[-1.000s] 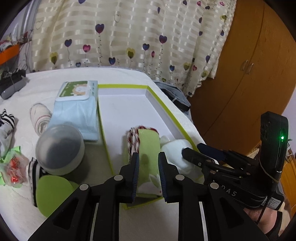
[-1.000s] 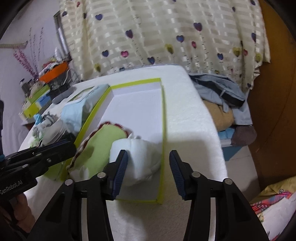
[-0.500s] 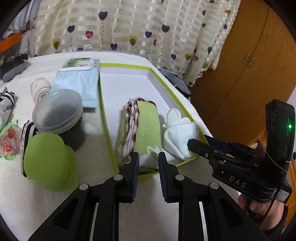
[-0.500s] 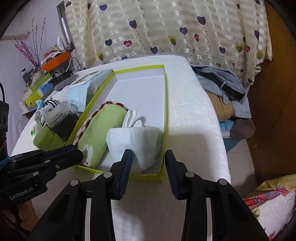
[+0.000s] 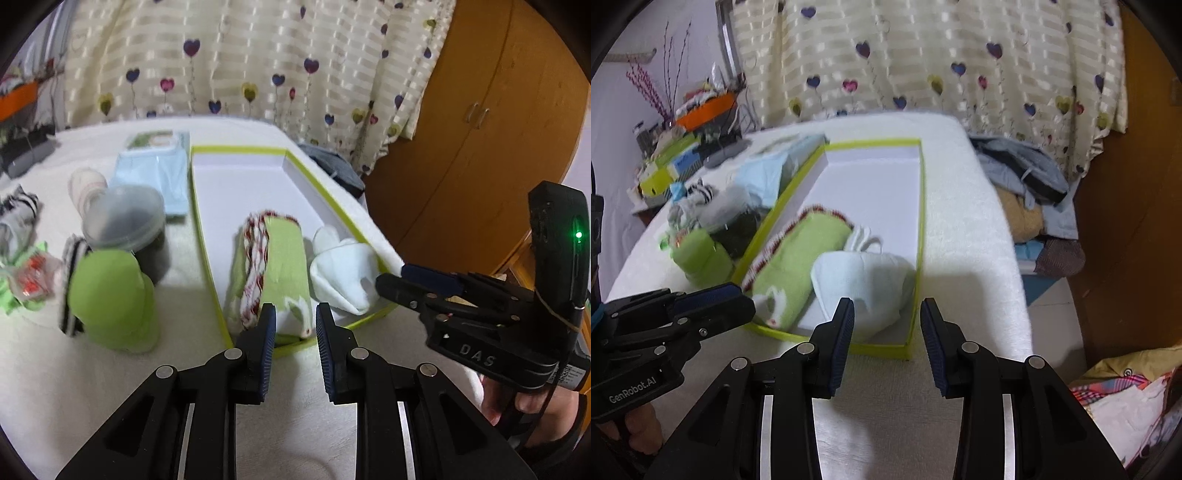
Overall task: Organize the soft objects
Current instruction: 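Open both tools to release the towel roll and puff inside the box, then move the left tool to the striped sock roll and grasp it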
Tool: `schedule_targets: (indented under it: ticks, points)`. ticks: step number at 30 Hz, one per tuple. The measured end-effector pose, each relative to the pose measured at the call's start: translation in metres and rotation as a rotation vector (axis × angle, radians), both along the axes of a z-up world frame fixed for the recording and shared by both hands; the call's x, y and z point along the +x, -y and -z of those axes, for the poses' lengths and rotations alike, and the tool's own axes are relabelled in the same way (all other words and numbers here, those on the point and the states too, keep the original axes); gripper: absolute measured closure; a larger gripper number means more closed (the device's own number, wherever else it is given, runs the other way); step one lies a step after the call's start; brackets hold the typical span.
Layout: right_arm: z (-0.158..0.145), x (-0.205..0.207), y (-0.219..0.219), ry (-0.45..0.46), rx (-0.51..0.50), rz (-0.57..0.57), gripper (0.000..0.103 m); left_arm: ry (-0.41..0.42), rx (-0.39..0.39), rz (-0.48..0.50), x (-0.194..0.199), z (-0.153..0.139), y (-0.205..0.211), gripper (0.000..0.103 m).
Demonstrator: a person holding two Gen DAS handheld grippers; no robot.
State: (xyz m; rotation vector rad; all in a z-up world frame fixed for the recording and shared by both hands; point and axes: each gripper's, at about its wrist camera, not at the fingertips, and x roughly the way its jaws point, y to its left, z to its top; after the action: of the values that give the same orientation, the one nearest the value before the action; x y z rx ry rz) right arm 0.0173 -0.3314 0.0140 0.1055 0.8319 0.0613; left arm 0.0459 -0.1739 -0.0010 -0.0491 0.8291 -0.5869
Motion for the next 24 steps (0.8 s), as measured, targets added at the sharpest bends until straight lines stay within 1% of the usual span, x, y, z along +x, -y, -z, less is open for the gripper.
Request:
schedule_targets:
  ticks: [1, 3, 4, 6, 14, 18, 24]
  points:
    - [-0.005, -0.003, 0.0, 0.017, 0.001, 0.007, 0.063, 0.014, -0.001, -0.004, -0.002, -0.004, -0.002, 0.08]
    - [-0.013, -0.007, -0.001, 0.049, 0.005, 0.014, 0.054, 0.04, 0.0, -0.013, -0.006, -0.011, -0.006, 0.079]
    - [-0.017, -0.01, -0.003, 0.065, 0.009, 0.013, 0.053, 0.053, 0.001, -0.023, -0.007, -0.014, -0.009, 0.078]
    - [-0.024, -0.014, -0.01, 0.092, 0.013, -0.003, 0.052, 0.07, 0.004, -0.04, -0.01, -0.019, -0.015, 0.077]
    - [-0.033, -0.022, -0.039, 0.131, 0.009, -0.056, 0.052, 0.112, 0.006, -0.107, -0.019, -0.03, -0.043, 0.074]
    - [-0.04, -0.025, -0.051, 0.152, 0.008, -0.073, 0.052, 0.137, 0.002, -0.145, -0.023, -0.036, -0.059, 0.071]
    - [-0.049, -0.029, -0.071, 0.186, 0.003, -0.104, 0.052, 0.157, -0.005, -0.191, -0.028, -0.039, -0.081, 0.07]
